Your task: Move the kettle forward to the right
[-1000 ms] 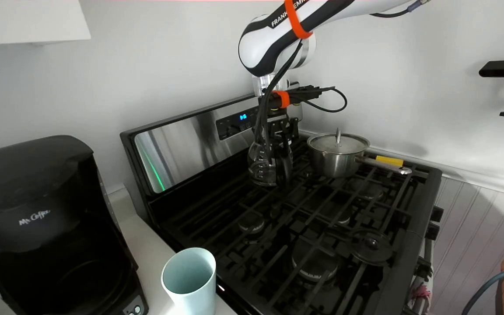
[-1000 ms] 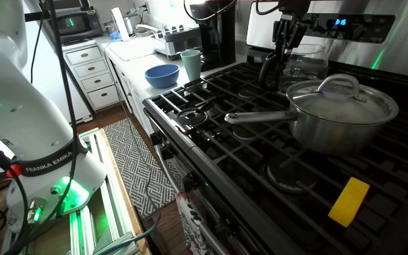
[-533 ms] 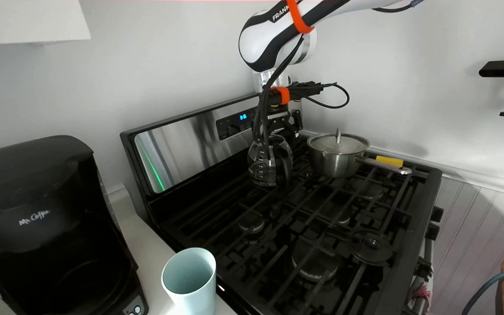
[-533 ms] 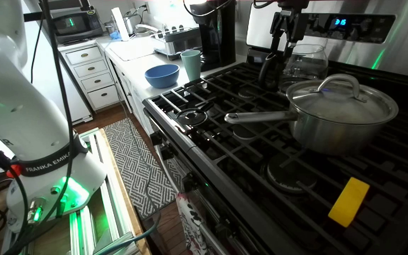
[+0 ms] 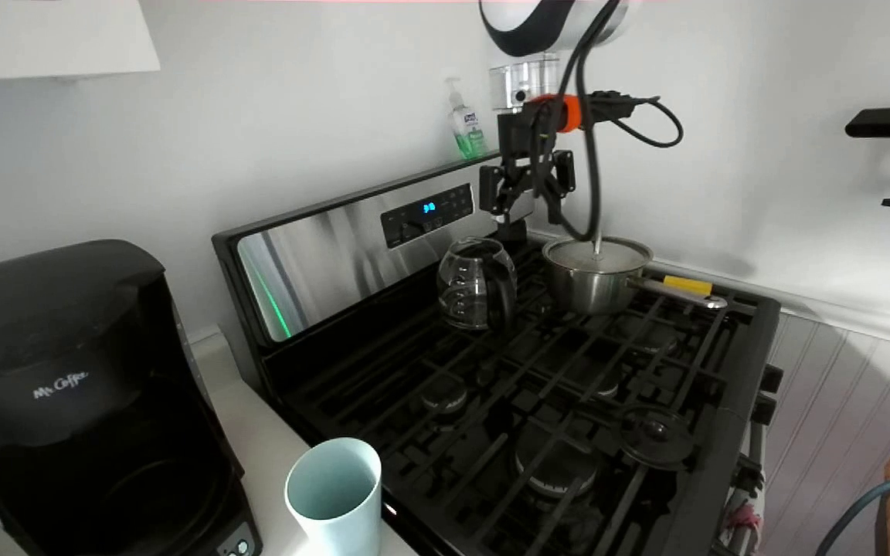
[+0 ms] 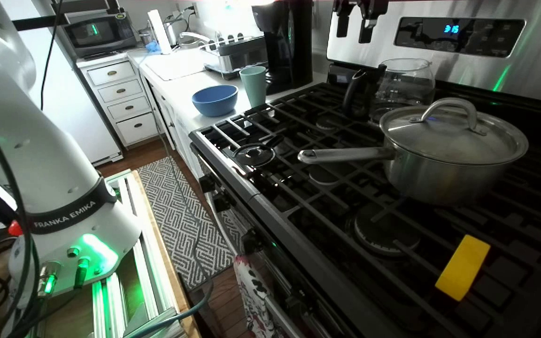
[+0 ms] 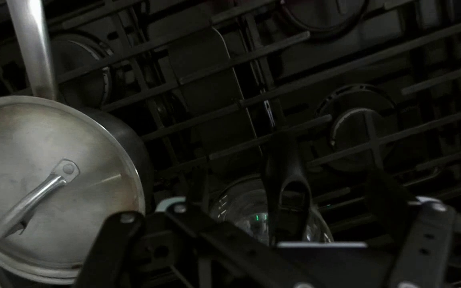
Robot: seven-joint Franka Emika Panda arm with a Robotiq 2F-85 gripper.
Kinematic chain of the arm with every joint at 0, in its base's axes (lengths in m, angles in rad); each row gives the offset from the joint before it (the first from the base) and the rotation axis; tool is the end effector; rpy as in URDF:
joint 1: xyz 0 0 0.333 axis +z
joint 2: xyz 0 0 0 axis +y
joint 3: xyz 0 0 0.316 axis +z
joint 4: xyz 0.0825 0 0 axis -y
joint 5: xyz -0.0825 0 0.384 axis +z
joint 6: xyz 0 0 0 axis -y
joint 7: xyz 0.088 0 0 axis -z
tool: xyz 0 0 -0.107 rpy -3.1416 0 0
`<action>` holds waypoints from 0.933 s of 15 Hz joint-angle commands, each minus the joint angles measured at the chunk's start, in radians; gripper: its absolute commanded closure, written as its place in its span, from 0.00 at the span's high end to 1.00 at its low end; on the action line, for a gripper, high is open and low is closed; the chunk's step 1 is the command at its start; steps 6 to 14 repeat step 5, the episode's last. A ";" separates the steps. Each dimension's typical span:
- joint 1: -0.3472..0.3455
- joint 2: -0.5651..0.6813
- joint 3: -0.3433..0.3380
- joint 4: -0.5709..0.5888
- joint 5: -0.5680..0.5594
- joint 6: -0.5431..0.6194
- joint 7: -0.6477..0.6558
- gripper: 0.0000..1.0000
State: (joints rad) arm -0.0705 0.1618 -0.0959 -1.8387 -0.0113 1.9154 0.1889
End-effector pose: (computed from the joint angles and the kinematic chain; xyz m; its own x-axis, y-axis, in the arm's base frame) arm 0.5863 -0.0970 0.4330 0.9358 -0.3438 -0.0780 -0.3415 -0.9390 0.0411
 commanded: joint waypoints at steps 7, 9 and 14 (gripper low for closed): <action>0.001 -0.238 0.019 -0.249 -0.011 0.054 -0.198 1.00; 0.001 -0.238 0.019 -0.249 -0.011 0.054 -0.198 1.00; 0.001 -0.238 0.019 -0.249 -0.011 0.054 -0.198 1.00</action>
